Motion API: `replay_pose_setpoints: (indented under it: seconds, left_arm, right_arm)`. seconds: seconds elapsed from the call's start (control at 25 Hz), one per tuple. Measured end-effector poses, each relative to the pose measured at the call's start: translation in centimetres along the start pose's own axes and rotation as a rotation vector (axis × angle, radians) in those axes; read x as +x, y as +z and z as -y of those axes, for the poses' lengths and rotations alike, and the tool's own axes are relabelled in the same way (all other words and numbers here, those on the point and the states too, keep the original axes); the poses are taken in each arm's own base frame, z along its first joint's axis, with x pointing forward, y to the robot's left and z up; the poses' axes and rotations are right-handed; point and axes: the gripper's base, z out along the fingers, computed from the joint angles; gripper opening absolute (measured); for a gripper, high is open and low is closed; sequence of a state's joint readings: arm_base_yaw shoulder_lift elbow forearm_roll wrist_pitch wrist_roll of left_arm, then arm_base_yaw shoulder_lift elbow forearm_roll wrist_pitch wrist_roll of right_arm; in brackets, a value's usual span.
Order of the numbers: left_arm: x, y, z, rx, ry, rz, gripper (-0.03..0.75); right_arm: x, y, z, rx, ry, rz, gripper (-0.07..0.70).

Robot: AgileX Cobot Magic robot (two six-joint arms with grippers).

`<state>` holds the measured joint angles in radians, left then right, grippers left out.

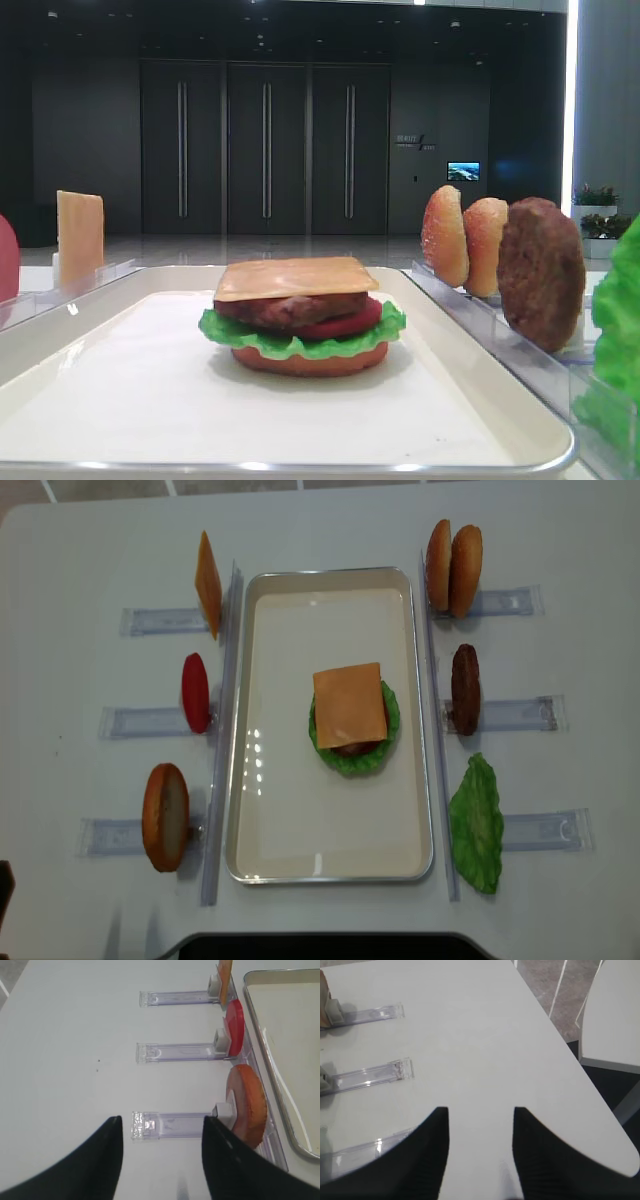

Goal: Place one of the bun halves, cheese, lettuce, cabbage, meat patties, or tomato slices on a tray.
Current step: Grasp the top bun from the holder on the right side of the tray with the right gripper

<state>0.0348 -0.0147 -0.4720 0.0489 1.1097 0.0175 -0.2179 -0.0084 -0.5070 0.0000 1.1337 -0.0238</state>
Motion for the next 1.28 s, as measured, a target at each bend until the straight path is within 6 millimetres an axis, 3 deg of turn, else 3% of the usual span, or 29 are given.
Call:
replay_pose_setpoints:
  seconds: [1.16,1.28]
  left_arm:
    - [0.0,0.0,0.0,0.0,0.0,0.0,0.391]
    - [0.0,0.0,0.0,0.0,0.0,0.0,0.391]
  right_arm:
    - [0.0,0.0,0.04,-0.033,-0.022,0.001,0.293]
    - [-0.44,0.72,-0.06,-0.068,-0.038,-0.058,0.293]
